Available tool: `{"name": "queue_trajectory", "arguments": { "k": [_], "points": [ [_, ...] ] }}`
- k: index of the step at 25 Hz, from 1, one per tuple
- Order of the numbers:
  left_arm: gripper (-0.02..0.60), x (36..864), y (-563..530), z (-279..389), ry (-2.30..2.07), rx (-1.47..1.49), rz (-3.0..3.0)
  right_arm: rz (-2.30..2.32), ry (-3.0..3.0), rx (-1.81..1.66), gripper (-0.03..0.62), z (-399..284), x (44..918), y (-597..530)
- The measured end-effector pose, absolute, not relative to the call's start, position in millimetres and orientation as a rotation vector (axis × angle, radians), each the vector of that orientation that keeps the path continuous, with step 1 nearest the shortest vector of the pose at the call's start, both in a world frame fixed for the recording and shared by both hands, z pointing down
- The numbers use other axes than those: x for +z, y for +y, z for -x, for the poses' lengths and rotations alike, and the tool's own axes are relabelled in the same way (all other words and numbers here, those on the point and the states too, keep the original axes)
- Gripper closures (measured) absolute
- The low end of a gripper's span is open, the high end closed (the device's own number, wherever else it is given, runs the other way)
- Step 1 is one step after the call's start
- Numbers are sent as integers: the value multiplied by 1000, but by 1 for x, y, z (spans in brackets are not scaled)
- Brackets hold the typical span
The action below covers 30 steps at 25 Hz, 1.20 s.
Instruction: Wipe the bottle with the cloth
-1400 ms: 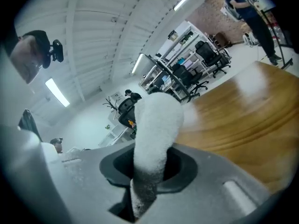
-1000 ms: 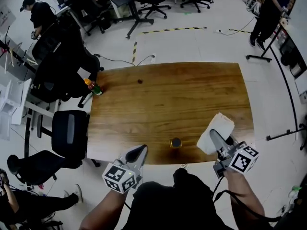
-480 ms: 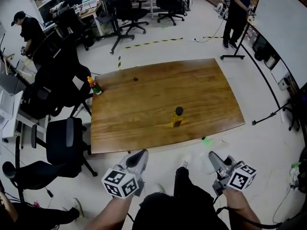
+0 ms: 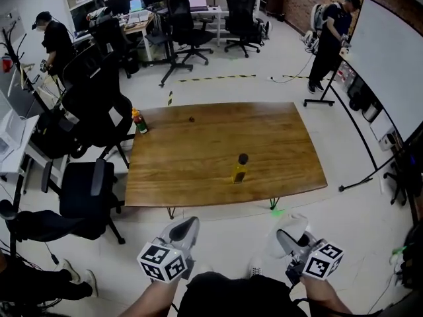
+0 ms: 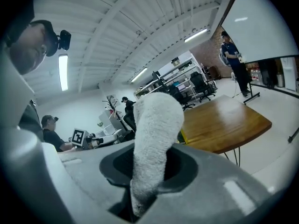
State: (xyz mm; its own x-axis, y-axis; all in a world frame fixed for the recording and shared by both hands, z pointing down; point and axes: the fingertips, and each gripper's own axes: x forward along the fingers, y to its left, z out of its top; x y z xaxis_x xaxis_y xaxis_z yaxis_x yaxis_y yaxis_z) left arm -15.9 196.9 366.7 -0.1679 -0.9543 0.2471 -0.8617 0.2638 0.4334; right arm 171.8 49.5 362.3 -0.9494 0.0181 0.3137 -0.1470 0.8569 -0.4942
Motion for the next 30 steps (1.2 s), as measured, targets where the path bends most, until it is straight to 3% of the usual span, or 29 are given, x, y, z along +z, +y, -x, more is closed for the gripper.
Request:
{"name": "queue_trajectory", "arguments": {
  "k": [14,30],
  "points": [
    [565,374,185,-19,-2169,-214,-1529,89,-2697,702,522,-186,369,15],
    [565,362,171,-5,-2178,-109,-1586,46,-2706,714,523,-179,371,4]
  ]
}}
